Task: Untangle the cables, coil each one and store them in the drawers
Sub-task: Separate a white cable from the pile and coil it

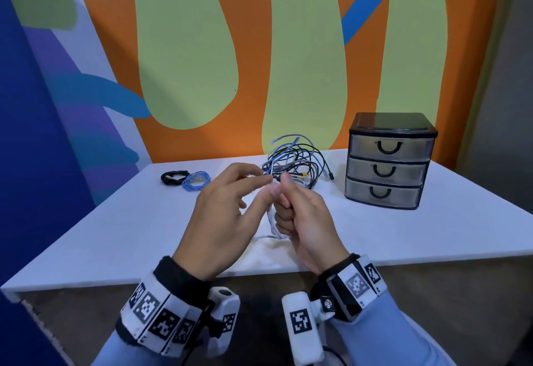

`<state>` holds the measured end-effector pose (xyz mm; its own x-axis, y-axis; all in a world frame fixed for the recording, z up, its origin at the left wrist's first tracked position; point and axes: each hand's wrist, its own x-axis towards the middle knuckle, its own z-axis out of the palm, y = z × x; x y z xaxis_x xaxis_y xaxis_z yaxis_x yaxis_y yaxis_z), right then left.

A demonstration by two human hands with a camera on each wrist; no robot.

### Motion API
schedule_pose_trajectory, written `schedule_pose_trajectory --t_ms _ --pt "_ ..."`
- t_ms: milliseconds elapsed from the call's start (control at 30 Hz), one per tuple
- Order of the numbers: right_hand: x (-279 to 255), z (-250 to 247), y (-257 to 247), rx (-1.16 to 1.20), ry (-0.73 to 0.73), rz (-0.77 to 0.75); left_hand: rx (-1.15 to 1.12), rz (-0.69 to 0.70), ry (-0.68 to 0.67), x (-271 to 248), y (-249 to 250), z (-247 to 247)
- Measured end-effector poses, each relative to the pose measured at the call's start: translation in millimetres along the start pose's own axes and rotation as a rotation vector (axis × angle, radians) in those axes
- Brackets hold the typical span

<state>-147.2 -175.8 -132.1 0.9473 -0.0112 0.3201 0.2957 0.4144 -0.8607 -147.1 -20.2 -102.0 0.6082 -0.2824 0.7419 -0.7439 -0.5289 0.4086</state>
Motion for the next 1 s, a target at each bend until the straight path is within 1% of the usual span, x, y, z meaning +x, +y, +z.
schedule_pose_trajectory --t_ms 67,100,167,233,400,467,567,600,667,733,833,933,1000 --pt "0.1 1.7 2.2 0.040 0.010 0.010 0.066 0.007 -0.064 -0.8 -0.3 -1.0" --pt "0.8 1.5 2.5 0.064 0.008 0.017 0.068 -0.018 -0.082 -0.6 -0.4 -1.2" --pt "1.6 -0.7 1.7 0.073 -0.003 0.034 0.015 -0.097 -0.092 1.6 0.2 -1.9" --pt "1.4 -4.5 0.2 0.055 -0.033 0.037 -0.046 -0.135 -0.093 4.6 1.1 -2.4" --pt "0.6 -7.2 -1.0 0.077 -0.068 0.036 -0.103 -0.164 -0.205 6.5 -0.8 -3.0" --pt "0.3 -7.4 -3.7 0.108 -0.077 0.052 -0.143 -0.182 -0.214 5.5 -1.8 -4.4" --pt "1.3 -8.0 -3.8 0.153 -0.084 0.078 -0.275 -0.186 -0.249 6.0 1.2 -6.1" --pt "1.8 -7.8 -3.5 0.171 -0.085 0.089 -0.276 -0.182 -0.247 6.1 2.8 -6.5" --pt "2.3 -7.3 -3.7 0.237 -0.100 0.105 -0.225 -0.164 -0.177 6.8 0.5 -5.9" --pt "2.1 -8.2 -4.8 0.286 -0.120 0.098 -0.198 -0.163 -0.057 7.4 -2.6 -5.4" --pt "1.3 -8.8 -4.4 0.214 -0.152 0.096 -0.243 -0.173 0.078 9.5 -3.3 -6.2" --pt "2.5 -7.4 -2.0 0.212 -0.159 0.097 -0.416 -0.222 0.095 10.3 -0.9 -9.0" --pt "3.6 -6.4 -1.9 0.212 -0.137 0.085 -0.577 -0.317 0.090 11.2 -3.3 -11.1"
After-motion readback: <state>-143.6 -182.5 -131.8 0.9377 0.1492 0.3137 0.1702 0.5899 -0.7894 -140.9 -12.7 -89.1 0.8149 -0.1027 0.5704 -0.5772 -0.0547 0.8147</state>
